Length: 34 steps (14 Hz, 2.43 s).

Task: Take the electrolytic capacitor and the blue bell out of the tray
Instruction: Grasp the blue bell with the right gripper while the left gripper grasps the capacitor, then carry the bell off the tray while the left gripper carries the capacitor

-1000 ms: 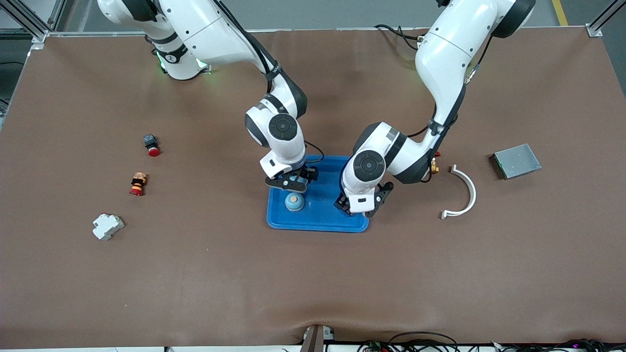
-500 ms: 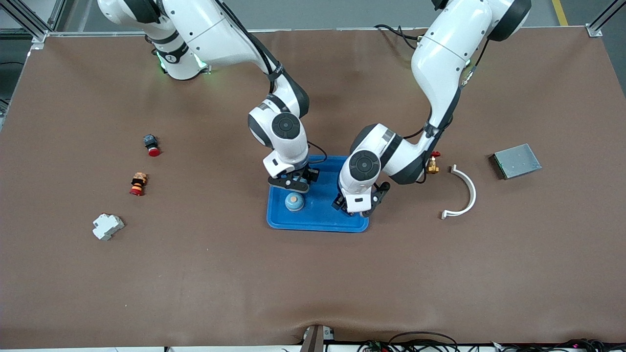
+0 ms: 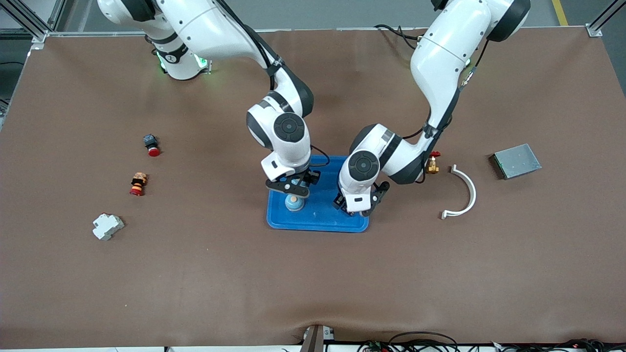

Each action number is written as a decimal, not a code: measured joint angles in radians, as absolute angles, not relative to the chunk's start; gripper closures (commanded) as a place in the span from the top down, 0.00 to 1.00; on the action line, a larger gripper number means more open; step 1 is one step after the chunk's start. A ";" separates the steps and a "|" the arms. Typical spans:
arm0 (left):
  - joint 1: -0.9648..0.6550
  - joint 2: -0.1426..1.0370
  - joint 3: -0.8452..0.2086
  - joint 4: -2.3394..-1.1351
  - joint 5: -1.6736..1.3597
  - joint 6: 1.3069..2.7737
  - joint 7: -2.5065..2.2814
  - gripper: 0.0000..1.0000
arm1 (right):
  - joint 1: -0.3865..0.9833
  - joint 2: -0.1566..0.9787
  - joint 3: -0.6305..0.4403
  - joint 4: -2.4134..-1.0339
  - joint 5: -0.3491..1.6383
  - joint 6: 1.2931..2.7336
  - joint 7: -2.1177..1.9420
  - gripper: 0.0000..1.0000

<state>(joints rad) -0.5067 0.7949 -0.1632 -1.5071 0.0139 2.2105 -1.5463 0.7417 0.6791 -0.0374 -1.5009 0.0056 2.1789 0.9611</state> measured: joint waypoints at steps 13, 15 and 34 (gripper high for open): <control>-0.525 0.821 -0.155 -1.499 0.020 2.215 -1.548 0.16 | 0.477 0.366 -0.043 -1.821 0.005 2.148 0.495 0.00; -0.525 0.820 -0.155 -1.496 0.020 2.215 -1.548 0.07 | 0.431 0.326 -0.043 -1.879 0.005 2.162 0.426 0.00; -0.355 0.530 -0.155 -1.493 0.020 1.827 -1.189 0.04 | 0.264 0.263 -0.042 -2.251 0.023 2.546 0.267 0.00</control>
